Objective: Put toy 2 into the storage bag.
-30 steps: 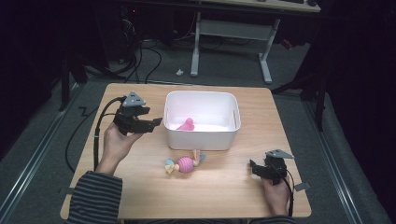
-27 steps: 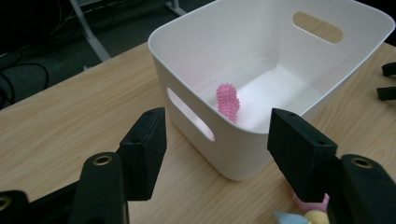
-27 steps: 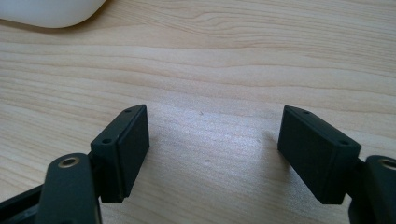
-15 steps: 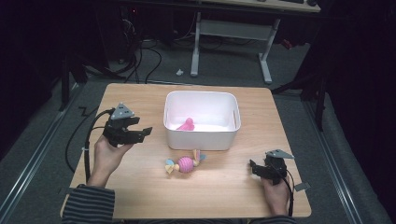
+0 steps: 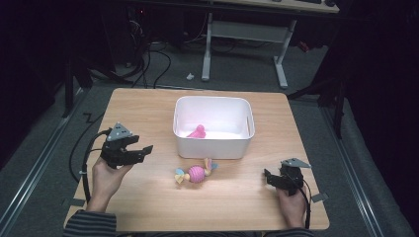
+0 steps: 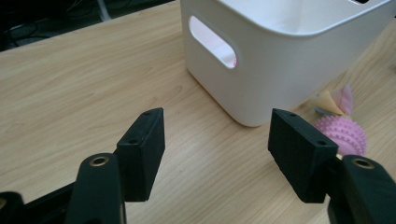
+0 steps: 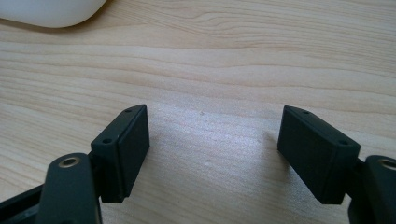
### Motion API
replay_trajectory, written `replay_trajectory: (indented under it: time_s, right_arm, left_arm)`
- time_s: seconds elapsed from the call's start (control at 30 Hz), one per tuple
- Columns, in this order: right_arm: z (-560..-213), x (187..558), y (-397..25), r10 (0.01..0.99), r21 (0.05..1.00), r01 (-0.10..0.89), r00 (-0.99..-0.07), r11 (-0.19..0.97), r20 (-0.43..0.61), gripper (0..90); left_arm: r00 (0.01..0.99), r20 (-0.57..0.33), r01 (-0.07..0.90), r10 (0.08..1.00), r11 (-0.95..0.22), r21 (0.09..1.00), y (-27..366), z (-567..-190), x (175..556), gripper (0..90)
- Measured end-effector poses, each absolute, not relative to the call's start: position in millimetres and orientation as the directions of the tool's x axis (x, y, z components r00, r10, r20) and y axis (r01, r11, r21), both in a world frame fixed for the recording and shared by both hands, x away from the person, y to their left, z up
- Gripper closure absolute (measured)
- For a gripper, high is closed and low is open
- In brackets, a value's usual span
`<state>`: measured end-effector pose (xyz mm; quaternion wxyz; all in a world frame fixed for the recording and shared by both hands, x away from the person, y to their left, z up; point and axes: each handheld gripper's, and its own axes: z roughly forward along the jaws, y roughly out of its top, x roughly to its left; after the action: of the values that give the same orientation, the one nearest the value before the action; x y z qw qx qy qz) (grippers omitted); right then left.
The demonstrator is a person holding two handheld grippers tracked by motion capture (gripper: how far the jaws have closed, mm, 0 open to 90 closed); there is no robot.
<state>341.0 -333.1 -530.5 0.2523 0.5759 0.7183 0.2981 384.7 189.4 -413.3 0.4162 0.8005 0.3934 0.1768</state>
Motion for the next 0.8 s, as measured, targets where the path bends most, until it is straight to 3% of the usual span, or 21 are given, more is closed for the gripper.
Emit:
replay_trajectory:
  time_s: [0.8]
  right_arm:
    - [-530.6,341.0,-333.2,0.977,0.719,0.676,-0.211,0.161,-0.021,25.3]
  left_arm:
    - [0.605,-0.117,0.547,0.787,-0.305,0.780,196.9,-461.8,368.6,33.0]
